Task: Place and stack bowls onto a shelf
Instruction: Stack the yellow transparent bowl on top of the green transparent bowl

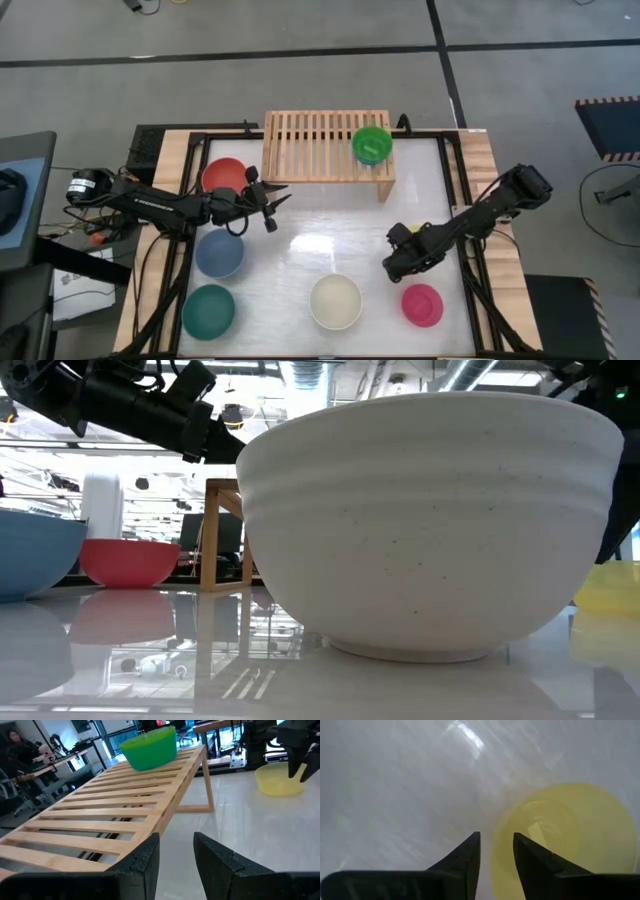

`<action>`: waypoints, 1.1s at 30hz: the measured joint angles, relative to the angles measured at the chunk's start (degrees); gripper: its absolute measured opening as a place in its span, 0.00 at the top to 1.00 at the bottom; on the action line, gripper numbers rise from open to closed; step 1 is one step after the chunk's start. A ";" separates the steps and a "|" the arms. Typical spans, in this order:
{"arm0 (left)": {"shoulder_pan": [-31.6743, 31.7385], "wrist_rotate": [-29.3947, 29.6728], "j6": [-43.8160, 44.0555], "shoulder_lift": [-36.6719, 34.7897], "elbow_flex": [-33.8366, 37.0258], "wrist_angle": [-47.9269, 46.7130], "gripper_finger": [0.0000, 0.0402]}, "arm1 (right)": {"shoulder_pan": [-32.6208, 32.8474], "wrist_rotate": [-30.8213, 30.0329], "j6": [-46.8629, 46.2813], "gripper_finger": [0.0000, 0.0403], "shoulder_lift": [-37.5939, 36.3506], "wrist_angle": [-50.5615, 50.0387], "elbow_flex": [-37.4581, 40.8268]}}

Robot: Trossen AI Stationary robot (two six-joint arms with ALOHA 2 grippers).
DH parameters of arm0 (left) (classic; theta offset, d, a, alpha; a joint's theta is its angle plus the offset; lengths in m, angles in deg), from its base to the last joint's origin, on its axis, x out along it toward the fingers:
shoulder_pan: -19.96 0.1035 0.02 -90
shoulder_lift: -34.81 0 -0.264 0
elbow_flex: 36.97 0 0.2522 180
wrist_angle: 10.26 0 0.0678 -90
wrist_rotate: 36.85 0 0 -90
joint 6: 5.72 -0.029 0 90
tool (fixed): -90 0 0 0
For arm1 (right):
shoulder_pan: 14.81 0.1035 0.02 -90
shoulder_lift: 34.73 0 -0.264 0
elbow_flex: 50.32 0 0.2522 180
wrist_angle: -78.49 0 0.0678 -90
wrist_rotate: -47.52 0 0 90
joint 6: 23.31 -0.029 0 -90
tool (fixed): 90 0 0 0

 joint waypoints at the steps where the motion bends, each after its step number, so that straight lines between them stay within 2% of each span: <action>1: 0.00 0.00 0.00 0.00 0.00 -0.03 0.73 | -0.05 0.01 -0.01 0.69 0.06 -0.18 0.04; 8: 0.00 -0.04 0.97 0.00 0.00 -1.31 0.73 | -1.66 0.47 -2.32 0.86 0.07 6.62 6.44; 11: 0.00 -0.04 1.01 0.00 0.00 -1.33 0.73 | -1.60 0.33 -2.90 0.93 0.03 6.42 7.12; 15: 0.00 -0.03 0.59 0.00 0.00 -0.99 0.73 | -1.62 -0.46 -1.83 0.94 -0.76 8.18 6.92; 20: 0.00 -0.61 -0.22 0.00 0.00 0.01 0.73 | -1.58 -3.54 3.31 0.94 -2.83 8.91 2.87; 23: 0.07 -7.79 -0.65 0.00 0.00 1.57 0.73 | -0.78 -6.47 12.08 0.94 -4.41 11.33 -0.32; 28: -0.73 -34.45 -7.39 3.56 -0.11 13.09 0.73 | 0.25 -6.36 43.52 0.94 -5.96 30.42 -1.47; 30: -1.96 -38.07 -10.52 5.82 -1.30 16.52 0.73 | -0.37 -4.18 55.10 0.94 -6.00 38.39 -1.47; 33: -3.38 -36.88 -14.10 9.34 -5.60 14.18 0.73 | -1.35 -1.06 67.91 0.94 -5.80 45.41 -1.47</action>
